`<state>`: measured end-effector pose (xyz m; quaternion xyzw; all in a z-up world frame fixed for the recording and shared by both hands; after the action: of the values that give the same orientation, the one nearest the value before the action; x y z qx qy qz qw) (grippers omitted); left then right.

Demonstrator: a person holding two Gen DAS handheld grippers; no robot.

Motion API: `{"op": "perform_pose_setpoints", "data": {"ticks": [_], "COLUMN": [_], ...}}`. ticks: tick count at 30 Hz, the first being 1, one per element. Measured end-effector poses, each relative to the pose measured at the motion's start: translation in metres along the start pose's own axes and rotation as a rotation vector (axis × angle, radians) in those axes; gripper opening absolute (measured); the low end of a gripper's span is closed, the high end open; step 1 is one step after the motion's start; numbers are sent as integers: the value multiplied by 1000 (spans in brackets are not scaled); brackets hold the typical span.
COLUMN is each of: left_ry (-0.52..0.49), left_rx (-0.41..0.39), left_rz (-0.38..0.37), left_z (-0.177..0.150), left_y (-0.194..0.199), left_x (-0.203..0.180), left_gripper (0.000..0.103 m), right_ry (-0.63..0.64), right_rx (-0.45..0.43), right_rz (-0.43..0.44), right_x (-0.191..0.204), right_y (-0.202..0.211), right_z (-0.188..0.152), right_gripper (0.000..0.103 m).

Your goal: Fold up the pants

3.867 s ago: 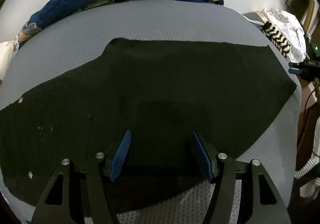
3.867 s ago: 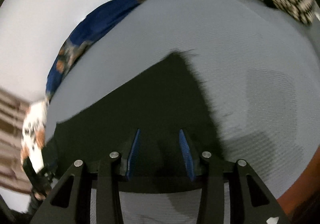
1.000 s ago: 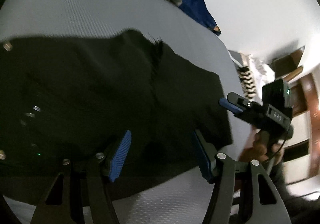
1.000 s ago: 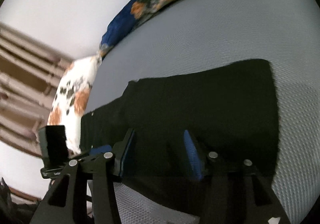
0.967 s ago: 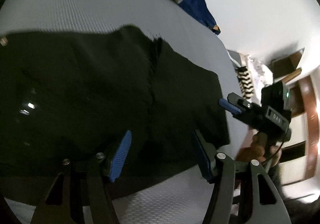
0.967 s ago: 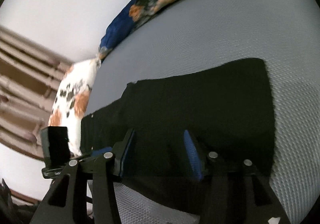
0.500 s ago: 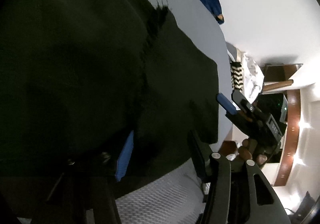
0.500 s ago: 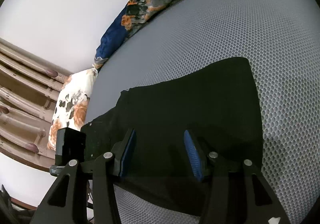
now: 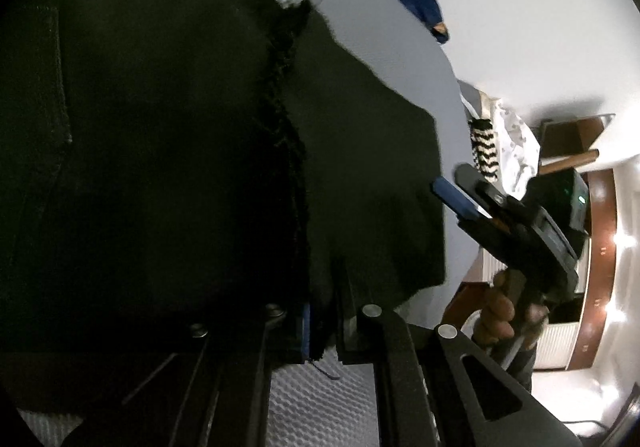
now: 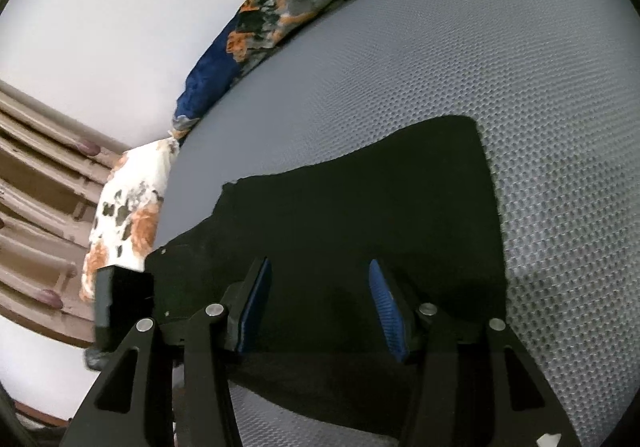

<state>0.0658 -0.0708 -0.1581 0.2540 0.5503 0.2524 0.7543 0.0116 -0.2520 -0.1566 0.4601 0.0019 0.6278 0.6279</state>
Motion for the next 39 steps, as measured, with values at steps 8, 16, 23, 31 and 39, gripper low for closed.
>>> {"op": "perform_pose_setpoints", "data": {"ticks": [8,16,23,31,39], "left_ry": [15,-57,-210,-430,-408], "left_rx": [21,-8,-145,-248,-204], "left_rz": [50,100,186,243,272], "left_z": [-17,-9,18,55,75], "left_y": [8,19,35,1,-34], "left_x": [24,18,1,-36,-19], "left_gripper": [8,18,18,19,19], "right_ry": [31,72,209,270,294], "right_rx": [17,32,-31,-39,-34], "right_rz": [-128,-193,-302,-360,-376], "right_x": [-13,-10,2,0,-2], "right_y": [-5,-11,-11,-29,-36], "right_z": [-4,-8,13,35,32], "right_gripper": [49,47,48,48,48]}}
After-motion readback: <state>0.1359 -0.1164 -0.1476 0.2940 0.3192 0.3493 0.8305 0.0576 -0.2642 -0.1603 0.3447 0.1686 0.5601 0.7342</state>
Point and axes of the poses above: each gripper's, at about its wrist camera, not at the fingertips, and y roughly against the way its jaws point, x to its left, z to its top, the point moved 4 cm from there along -y, roughly the way its jaws point, and after that the axes turned 10 degrees about -x, right-handed, at the moved point
